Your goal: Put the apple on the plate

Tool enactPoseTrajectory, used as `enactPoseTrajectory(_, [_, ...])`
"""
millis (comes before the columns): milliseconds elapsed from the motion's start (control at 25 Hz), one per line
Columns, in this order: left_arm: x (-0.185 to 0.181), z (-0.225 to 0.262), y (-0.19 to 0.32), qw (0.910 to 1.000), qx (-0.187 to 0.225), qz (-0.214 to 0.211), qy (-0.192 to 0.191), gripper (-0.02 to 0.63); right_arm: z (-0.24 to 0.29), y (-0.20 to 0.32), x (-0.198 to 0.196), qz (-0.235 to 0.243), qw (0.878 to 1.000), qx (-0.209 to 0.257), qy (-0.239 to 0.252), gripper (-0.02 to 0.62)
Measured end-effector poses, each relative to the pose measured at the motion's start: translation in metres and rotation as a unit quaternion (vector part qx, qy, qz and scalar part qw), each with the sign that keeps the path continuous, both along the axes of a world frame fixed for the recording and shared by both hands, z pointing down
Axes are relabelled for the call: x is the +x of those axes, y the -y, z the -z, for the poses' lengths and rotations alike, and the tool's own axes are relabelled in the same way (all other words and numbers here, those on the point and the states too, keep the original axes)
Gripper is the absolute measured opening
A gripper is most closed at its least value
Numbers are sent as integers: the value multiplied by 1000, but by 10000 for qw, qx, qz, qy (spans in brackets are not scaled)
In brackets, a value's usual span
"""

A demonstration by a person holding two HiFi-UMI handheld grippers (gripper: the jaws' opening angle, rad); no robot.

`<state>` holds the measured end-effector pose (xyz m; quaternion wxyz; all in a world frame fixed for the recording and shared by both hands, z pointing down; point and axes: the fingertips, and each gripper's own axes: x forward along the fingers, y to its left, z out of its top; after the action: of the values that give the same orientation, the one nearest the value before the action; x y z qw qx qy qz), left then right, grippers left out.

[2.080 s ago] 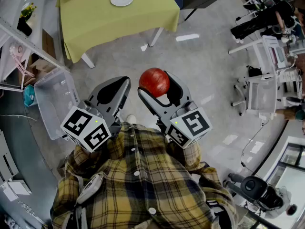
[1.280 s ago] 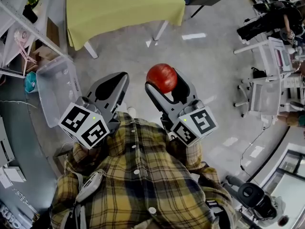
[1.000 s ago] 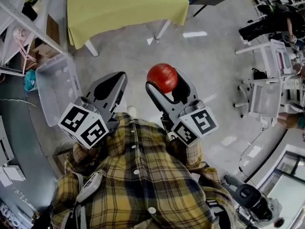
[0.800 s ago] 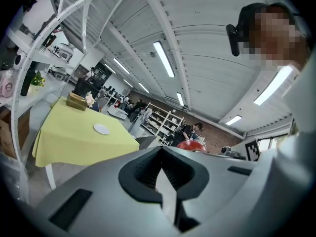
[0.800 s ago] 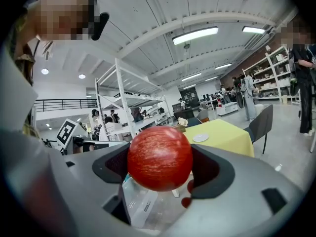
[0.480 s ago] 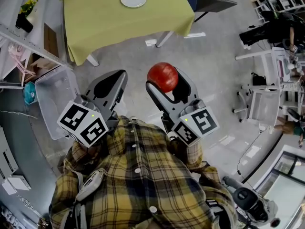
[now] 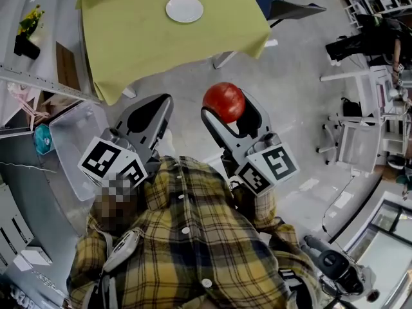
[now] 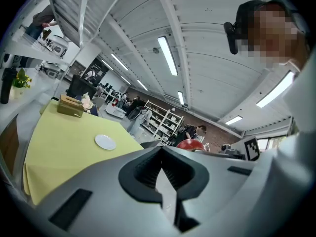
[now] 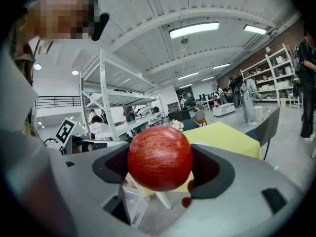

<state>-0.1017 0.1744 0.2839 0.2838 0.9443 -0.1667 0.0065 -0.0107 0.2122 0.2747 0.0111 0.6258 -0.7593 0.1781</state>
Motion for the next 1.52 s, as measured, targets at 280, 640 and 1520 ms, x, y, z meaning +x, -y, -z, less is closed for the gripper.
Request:
enactPoseTrajectory(280, [5,-11,25,9997,-167,-140,88,8,-11,26,12,-242,9995,-188,95,354])
enactPoseTrajectory(640, [48,-12,57,9997,-222,-6,70,8,-18,55,55,-109,9993,-345,59,354])
enactPoseTrajectory(1520, [179,21,124,9921,205,1234,-24,8,8,128,197,1053,9944,-1,28,354])
